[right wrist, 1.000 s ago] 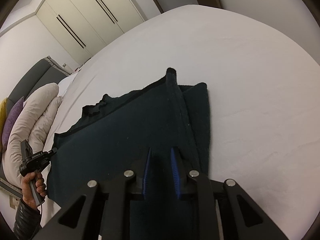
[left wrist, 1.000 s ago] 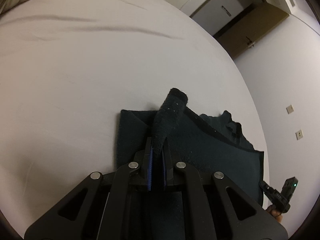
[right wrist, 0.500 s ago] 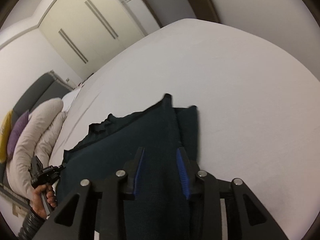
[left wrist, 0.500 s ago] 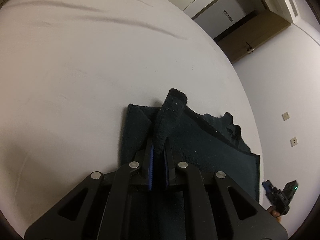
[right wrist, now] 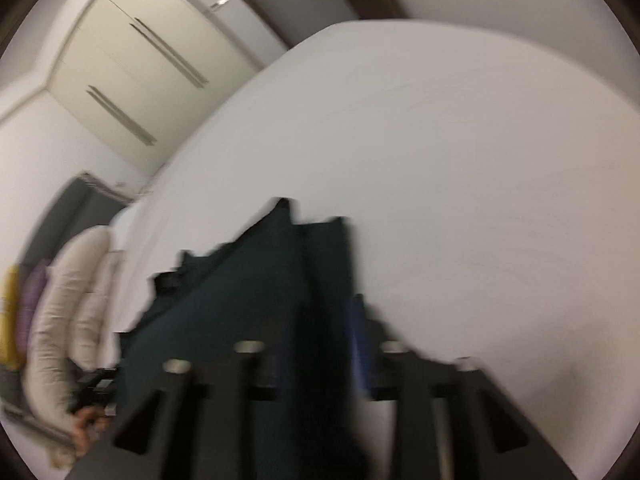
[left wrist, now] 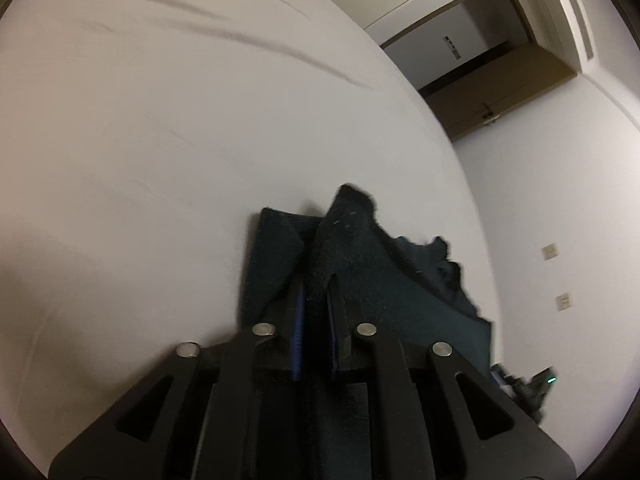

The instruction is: Fold small clothes

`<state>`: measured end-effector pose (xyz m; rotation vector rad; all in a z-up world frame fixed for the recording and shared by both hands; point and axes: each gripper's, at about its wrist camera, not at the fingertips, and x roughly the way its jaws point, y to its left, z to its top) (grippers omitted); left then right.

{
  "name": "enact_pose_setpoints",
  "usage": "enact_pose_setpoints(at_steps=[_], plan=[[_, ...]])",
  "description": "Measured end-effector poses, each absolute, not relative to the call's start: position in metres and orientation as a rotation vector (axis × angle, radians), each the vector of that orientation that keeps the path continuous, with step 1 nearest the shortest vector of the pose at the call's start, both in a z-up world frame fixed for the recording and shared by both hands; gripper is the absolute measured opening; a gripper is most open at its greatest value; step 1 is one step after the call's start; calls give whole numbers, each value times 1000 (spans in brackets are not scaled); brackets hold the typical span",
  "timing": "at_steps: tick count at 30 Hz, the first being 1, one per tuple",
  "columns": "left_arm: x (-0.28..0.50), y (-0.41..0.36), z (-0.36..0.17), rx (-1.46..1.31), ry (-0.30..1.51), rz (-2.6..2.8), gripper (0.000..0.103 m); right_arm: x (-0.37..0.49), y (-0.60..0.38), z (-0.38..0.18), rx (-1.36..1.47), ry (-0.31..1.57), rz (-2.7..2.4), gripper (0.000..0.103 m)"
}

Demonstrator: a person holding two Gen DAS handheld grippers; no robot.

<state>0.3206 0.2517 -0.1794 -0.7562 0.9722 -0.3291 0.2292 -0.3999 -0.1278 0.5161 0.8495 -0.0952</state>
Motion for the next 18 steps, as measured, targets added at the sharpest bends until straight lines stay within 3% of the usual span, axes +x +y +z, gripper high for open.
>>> enact_pose_setpoints(at_steps=[3, 4, 5, 11, 14, 16, 17, 18], plan=[[317, 261, -165, -744, 949, -294, 35, 220, -388, -111, 516, 803, -44, 43], [314, 266, -159, -749, 934, -289, 57, 220, -381, -106, 499, 796, -26, 43], [309, 271, -149, -740, 903, -250, 68, 223, -370, -100, 481, 791, 11, 43], [285, 248, -114, -600, 838, -288, 70, 259, -328, -96, 412, 810, 152, 43], [276, 207, -113, -468, 868, -348, 70, 286, -327, -113, 467, 854, 203, 54], [271, 185, -122, -369, 901, -324, 70, 301, -336, -130, 482, 904, 145, 54], [269, 181, -131, -331, 917, -296, 70, 304, -345, -139, 514, 923, 134, 52], [269, 182, -139, -319, 931, -271, 70, 304, -356, -146, 567, 916, 139, 41]])
